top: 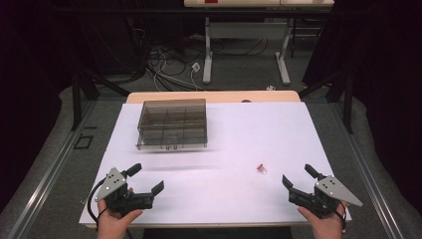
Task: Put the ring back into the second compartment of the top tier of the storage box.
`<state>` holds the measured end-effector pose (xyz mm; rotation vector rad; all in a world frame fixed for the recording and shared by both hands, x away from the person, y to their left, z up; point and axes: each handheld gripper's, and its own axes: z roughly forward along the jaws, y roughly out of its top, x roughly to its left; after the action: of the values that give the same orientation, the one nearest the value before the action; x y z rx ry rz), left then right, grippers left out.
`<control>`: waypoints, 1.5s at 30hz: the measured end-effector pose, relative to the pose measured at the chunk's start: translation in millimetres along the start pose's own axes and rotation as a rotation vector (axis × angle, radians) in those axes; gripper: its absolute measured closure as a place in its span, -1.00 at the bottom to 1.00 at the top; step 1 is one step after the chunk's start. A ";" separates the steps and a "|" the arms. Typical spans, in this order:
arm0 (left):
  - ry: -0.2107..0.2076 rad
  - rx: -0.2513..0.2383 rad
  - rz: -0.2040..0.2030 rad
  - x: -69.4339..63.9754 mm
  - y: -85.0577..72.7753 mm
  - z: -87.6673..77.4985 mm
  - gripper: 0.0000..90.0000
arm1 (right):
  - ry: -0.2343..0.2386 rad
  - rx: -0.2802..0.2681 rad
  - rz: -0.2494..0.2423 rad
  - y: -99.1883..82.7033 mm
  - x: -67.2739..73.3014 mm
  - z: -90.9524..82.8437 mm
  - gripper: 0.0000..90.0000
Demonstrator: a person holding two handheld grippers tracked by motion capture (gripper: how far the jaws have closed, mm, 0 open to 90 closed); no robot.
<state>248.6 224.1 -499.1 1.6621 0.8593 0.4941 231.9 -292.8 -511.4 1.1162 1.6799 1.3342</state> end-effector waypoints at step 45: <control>-0.006 0.018 -0.033 -6.6 -1.5 1.6 -0.98 | 0.146 0.125 -0.024 2.4 6.5 50.5 -0.33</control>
<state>245.1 218.2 -500.2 1.6622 0.8878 0.4601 275.6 -268.1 -520.1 1.0872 1.8999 1.3381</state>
